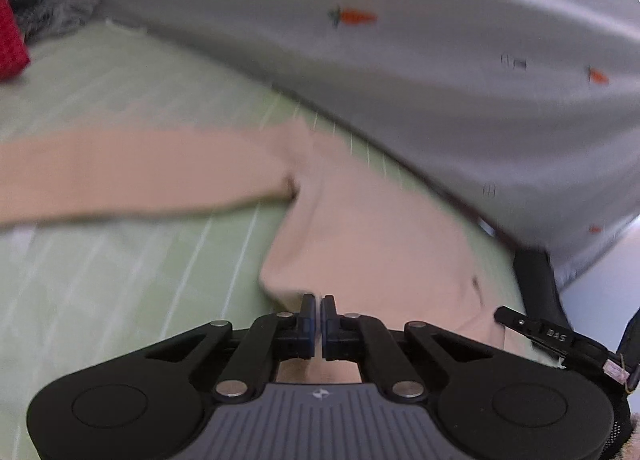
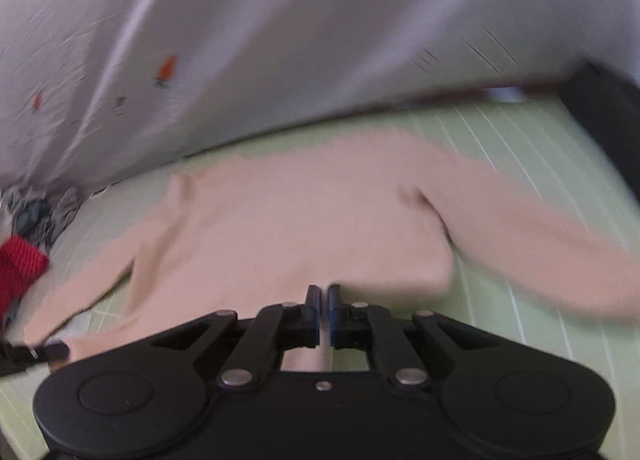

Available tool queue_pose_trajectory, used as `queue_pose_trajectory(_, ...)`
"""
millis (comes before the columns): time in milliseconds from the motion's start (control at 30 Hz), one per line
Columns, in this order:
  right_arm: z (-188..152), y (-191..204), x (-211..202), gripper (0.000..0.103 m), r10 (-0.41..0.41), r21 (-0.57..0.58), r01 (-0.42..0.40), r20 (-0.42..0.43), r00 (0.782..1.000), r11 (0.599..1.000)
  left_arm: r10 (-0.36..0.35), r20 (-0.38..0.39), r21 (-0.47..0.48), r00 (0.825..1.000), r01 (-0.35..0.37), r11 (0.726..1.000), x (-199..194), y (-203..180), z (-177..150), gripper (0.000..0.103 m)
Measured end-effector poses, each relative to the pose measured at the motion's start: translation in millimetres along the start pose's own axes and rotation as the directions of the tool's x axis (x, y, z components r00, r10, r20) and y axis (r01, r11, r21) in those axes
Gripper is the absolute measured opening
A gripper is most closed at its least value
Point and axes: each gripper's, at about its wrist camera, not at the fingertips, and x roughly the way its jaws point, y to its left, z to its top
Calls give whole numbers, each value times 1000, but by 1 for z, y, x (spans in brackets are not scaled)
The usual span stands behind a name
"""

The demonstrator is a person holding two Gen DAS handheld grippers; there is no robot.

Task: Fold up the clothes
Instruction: 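Grasp the beige sweater hem with the left tool and pull it taut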

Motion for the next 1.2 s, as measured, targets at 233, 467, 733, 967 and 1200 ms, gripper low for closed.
queue_pose_trajectory(233,38,31,70,25,101,-39,-104,-82,992,994,156,-14,-47,988,-156,987,42,15,27,4)
queue_pose_trajectory(467,10,-27,21,31,39,185,-37,-6,999,982,131,-58,-19,990,-132,991,28,22,7,11)
queue_pose_trajectory(733,-40,-62,9,29,-32,335,61,-90,995,940,112,-143,-62,983,-122,991,35,35,-7,11)
queue_pose_trajectory(967,-25,-15,45,28,134,236,-107,-102,986,966,115,-163,-44,980,-123,991,36,38,-12,13)
queue_pose_trajectory(1200,-10,19,76,32,109,199,-77,-155,982,977,115,-176,-39,978,-123,992,36,40,-17,14)
